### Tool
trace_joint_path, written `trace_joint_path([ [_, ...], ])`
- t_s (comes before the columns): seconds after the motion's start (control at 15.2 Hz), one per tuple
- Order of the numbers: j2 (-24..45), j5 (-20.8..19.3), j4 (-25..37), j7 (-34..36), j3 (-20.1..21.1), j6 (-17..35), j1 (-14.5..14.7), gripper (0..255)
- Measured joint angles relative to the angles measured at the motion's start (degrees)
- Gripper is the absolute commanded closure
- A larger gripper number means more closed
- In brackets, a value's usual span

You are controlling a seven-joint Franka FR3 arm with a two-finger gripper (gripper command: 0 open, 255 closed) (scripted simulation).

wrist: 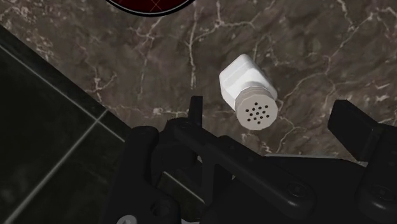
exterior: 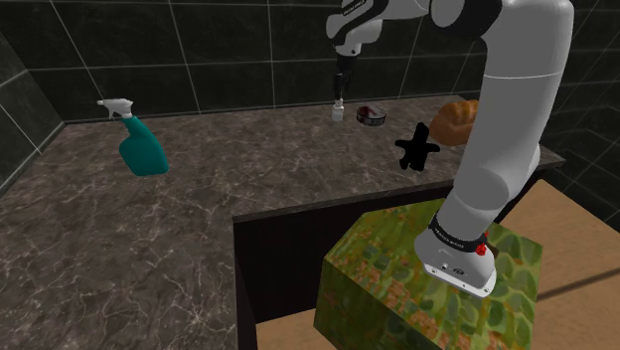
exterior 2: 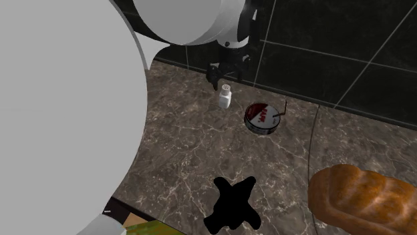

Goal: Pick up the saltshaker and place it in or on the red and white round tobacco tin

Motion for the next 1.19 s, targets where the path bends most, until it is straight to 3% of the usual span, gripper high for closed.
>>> trace_joint_path([
  [0.73, 1.62, 0.67, -1.45, -0.48, 0.23, 3.01, -0.2, 0],
  [0.79, 1.62, 0.67, -1.45, -0.48, 0.23, 3.01, -0.2, 255],
  [1.19, 1.6, 0.67, -1.45, -0.48, 0.23, 3.02, -0.2, 255],
])
